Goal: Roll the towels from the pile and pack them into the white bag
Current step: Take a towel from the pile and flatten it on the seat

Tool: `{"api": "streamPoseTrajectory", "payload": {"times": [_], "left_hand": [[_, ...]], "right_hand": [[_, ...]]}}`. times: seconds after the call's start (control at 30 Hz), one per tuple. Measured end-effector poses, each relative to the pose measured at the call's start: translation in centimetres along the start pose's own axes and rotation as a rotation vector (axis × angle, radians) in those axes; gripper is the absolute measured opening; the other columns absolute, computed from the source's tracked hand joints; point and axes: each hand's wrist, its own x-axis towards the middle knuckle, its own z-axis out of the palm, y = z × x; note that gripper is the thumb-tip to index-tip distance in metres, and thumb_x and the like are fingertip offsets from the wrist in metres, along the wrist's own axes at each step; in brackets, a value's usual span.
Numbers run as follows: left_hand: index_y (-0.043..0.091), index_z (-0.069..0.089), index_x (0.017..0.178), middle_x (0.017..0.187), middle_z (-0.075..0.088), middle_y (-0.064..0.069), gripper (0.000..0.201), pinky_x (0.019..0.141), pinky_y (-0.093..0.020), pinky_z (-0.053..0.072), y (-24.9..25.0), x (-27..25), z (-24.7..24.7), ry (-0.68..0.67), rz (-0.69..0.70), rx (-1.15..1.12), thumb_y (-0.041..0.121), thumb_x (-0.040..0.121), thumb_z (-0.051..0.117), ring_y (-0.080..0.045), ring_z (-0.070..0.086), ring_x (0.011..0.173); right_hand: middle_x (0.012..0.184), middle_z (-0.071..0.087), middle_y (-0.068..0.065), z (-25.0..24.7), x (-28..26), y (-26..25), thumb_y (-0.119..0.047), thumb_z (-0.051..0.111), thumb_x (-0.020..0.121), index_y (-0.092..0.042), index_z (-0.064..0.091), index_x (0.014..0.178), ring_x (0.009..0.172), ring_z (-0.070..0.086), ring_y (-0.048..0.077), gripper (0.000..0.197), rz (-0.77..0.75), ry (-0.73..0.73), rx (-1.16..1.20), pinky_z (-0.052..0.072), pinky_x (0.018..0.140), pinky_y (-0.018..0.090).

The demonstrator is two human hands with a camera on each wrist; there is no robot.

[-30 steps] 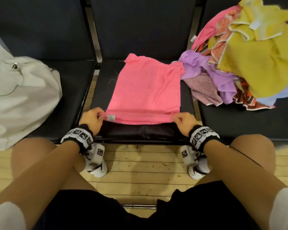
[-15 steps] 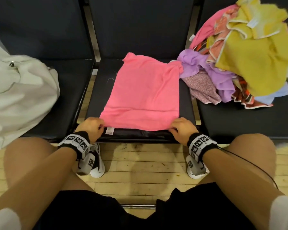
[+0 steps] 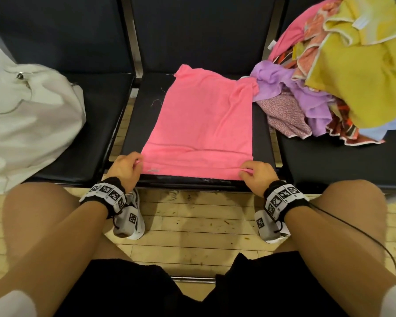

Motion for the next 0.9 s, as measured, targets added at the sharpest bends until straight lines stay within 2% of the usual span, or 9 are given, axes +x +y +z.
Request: {"api": "streamPoseTrajectory", "payload": {"times": [0.1, 0.2, 0.27, 0.33, 0.43, 0.53, 0.6, 0.77, 0.9], "left_hand": [[0.021, 0.063, 0.114, 0.09, 0.059, -0.008, 0.024, 0.078, -0.035, 0.05, 0.5, -0.1, -0.2, -0.013, -0.059, 0.01, 0.024, 0.091, 0.06, -0.022, 0.056, 0.082], [0.012, 0.064, 0.118, 0.095, 0.059, -0.008, 0.032, 0.087, -0.042, 0.049, 1.5, -0.3, -0.4, 0.017, -0.035, 0.041, 0.015, 0.086, 0.065, -0.028, 0.053, 0.099], [0.01, 0.065, 0.116, 0.108, 0.057, -0.011, 0.031, 0.093, -0.046, 0.047, 2.3, -0.4, -0.6, 0.075, 0.01, 0.074, 0.011, 0.085, 0.066, -0.032, 0.049, 0.107], [0.011, 0.066, 0.11, 0.113, 0.057, -0.01, 0.025, 0.094, -0.045, 0.046, 3.6, -0.4, -0.6, 0.123, 0.092, 0.082, 0.008, 0.086, 0.065, -0.03, 0.048, 0.109], [0.009, 0.068, 0.103, 0.106, 0.063, -0.006, 0.016, 0.086, -0.042, 0.049, 6.0, -1.1, 0.1, 0.081, 0.261, 0.059, 0.006, 0.089, 0.062, -0.027, 0.052, 0.104], [0.008, 0.069, 0.102, 0.104, 0.066, -0.008, 0.017, 0.085, -0.044, 0.051, 7.0, -2.2, 1.9, -0.062, 0.406, 0.13, 0.012, 0.087, 0.062, -0.029, 0.055, 0.101], [0.012, 0.067, 0.112, 0.113, 0.064, -0.006, 0.029, 0.092, -0.046, 0.048, 6.8, -2.5, 3.1, -0.129, 0.408, 0.214, 0.025, 0.087, 0.063, -0.03, 0.055, 0.106], [0.012, 0.065, 0.122, 0.12, 0.061, -0.008, 0.032, 0.097, -0.046, 0.044, 6.5, -1.8, 3.6, -0.112, 0.356, 0.195, 0.023, 0.092, 0.064, -0.031, 0.051, 0.11], [0.01, 0.067, 0.121, 0.117, 0.064, -0.009, 0.028, 0.097, -0.045, 0.044, 6.2, -1.5, 3.2, -0.116, 0.352, 0.148, 0.02, 0.095, 0.062, -0.031, 0.052, 0.108]], "right_hand": [[0.113, 0.069, 0.003, 0.2, 0.0, -0.2, -0.027, 0.063, 0.09, -0.022, 0.063, 0.119, 0.093, 0.065, 0.025, 0.03, 0.081, 0.006, 0.007, 0.053, 0.085, 0.035], [0.117, 0.063, 0.005, 0.7, 0.0, -0.6, -0.026, 0.062, 0.086, -0.025, 0.053, 0.134, 0.098, 0.06, 0.026, 0.049, 0.073, 0.054, -0.032, 0.051, 0.087, 0.038], [0.118, 0.06, 0.007, 1.0, 0.0, -1.1, -0.012, 0.065, 0.08, -0.017, 0.06, 0.126, 0.108, 0.053, 0.03, 0.046, -0.086, 0.157, -0.127, 0.048, 0.09, 0.044], [0.111, 0.063, 0.009, 1.3, -0.1, -1.8, 0.002, 0.068, 0.071, -0.01, 0.069, 0.107, 0.102, 0.056, 0.034, 0.037, -0.274, 0.231, -0.226, 0.05, 0.083, 0.046], [0.108, 0.067, 0.014, 2.1, -0.5, -2.9, 0.009, 0.062, 0.075, -0.003, 0.071, 0.099, 0.102, 0.059, 0.036, 0.028, -0.378, 0.086, -0.264, 0.054, 0.081, 0.049], [0.107, 0.067, 0.009, 2.8, -1.2, -3.4, -0.005, 0.056, 0.086, -0.006, 0.07, 0.103, 0.102, 0.056, 0.03, 0.022, -0.394, -0.02, -0.303, 0.051, 0.085, 0.046], [0.112, 0.064, 0.005, 2.9, -1.3, -3.4, -0.014, 0.056, 0.09, -0.01, 0.069, 0.108, 0.106, 0.054, 0.027, 0.023, -0.357, -0.014, -0.304, 0.05, 0.089, 0.044], [0.128, 0.058, 0.006, 2.5, -0.5, -2.7, -0.012, 0.056, 0.094, -0.011, 0.063, 0.125, 0.122, 0.046, 0.026, 0.032, -0.269, -0.051, -0.301, 0.04, 0.105, 0.041], [0.117, 0.066, 0.005, 2.7, -0.1, -2.5, -0.013, 0.058, 0.093, -0.013, 0.07, 0.116, 0.114, 0.053, 0.029, 0.026, -0.28, -0.009, -0.318, 0.04, 0.102, 0.04]]}}
